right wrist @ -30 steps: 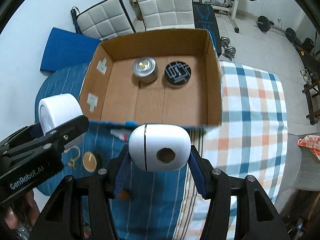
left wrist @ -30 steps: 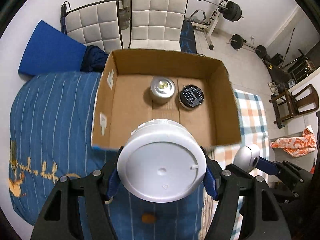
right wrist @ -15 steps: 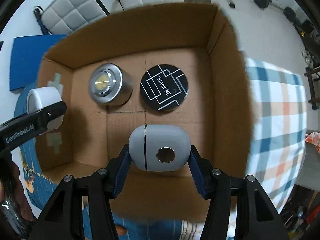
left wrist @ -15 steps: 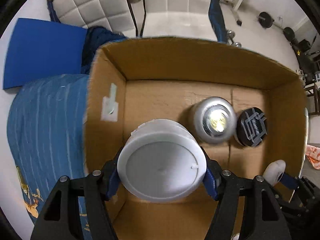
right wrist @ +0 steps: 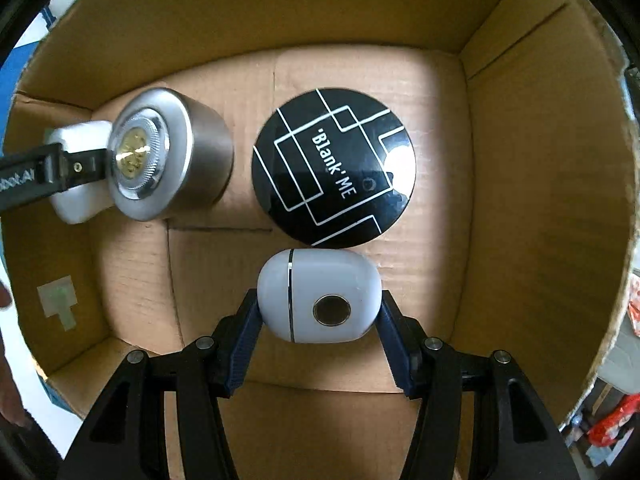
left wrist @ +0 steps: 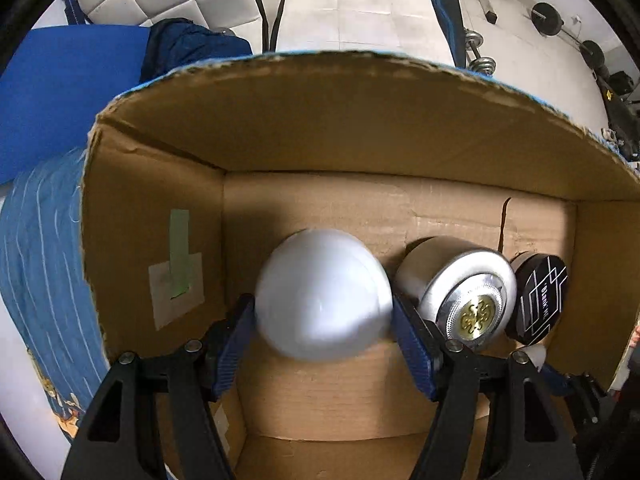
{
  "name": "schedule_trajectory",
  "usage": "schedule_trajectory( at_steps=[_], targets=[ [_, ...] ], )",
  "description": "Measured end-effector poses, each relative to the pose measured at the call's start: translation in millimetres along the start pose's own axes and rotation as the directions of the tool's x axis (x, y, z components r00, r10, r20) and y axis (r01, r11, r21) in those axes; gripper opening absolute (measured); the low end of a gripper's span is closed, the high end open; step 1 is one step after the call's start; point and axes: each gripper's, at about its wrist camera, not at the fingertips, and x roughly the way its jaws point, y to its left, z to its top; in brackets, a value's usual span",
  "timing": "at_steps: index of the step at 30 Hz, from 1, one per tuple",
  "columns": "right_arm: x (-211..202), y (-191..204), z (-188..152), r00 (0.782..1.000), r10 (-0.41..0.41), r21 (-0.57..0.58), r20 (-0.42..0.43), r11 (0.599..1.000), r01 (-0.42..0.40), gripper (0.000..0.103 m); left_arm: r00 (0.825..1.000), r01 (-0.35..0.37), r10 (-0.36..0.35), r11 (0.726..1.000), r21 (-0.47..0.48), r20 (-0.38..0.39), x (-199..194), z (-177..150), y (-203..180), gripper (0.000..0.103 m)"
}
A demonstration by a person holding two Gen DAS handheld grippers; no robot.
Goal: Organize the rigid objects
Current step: 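Carry the earbud case and white jar into the cardboard box, then open both grippers to release the items and lift away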
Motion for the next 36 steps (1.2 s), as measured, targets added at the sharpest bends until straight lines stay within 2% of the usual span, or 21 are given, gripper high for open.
schedule_trajectory(
  at_steps=[3,7,8,10,12,13,15,19,21,22,24,27,35,36],
  targets=[
    [7,3,5,1.000,0.002,0.009,-0.025,1.000,-0.002,0.060,1.000,0.000,0.000,1.000,-0.015,0.003,-1,2,0,0.069],
    [12,2,6,0.999,0.000,0.004,-0.037,1.000,0.001,0.061,0.999,0.041,-0.041,0.998,-0.054,0.008,-6,-1,6,0.070],
    [12,3,6,0.999,-0.001,0.004,-0.039,1.000,0.001,0.063,0.998,0.055,-0.054,0.996,-0.063,0.012,-7,-2,8,0.073],
    [9,4,3,0.999,-0.003,0.001,-0.037,1.000,0.003,0.072,0.998,0.066,-0.064,0.995,-0.073,0.018,-11,-4,10,0.086],
    [4,2,-3,1.000,-0.002,0.005,-0.029,1.000,0.003,0.075,0.997,0.072,-0.069,0.995,-0.068,0.036,-19,-11,9,0.089],
    [2,-1,-4,1.000,-0.003,0.010,-0.031,1.000,0.003,0.075,0.997,0.064,-0.061,0.996,-0.067,0.046,-23,-15,7,0.093],
    [-2,-3,-9,0.999,0.003,0.017,-0.037,1.000,-0.003,0.081,0.997,0.062,-0.059,0.997,-0.053,0.058,-29,-22,4,0.097],
    [-15,-1,-25,1.000,-0.007,0.011,0.002,1.000,0.007,0.089,0.993,0.072,-0.067,0.996,-0.044,0.102,-45,-41,1,0.097],
    [-22,0,-35,1.000,0.016,0.008,0.023,1.000,-0.016,0.101,0.989,0.067,-0.059,0.996,-0.057,0.132,-54,-54,1,0.097],
    [-25,0,-39,0.999,0.031,0.007,0.031,0.999,-0.031,0.103,0.986,0.080,-0.070,0.995,-0.062,0.151,-58,-59,0,0.097],
    [-35,1,-50,0.998,0.040,0.007,0.057,0.999,-0.041,0.103,0.980,0.095,-0.083,0.994,-0.056,0.183,-68,-74,0,0.097],
    [-51,-2,-65,0.993,0.013,0.014,0.119,1.000,-0.015,0.103,0.970,0.098,-0.086,0.994,-0.042,0.226,-81,-94,2,0.097],
    [-106,0,-114,0.957,-0.045,0.007,0.288,0.999,0.045,0.103,0.933,0.032,-0.033,0.999,0.010,0.358,-122,-156,1,0.097],
    [-104,2,-110,0.953,-0.047,0.003,0.299,0.999,0.048,0.103,0.929,0.025,-0.029,1.000,0.016,0.369,-128,-165,1,0.097]
  ],
)
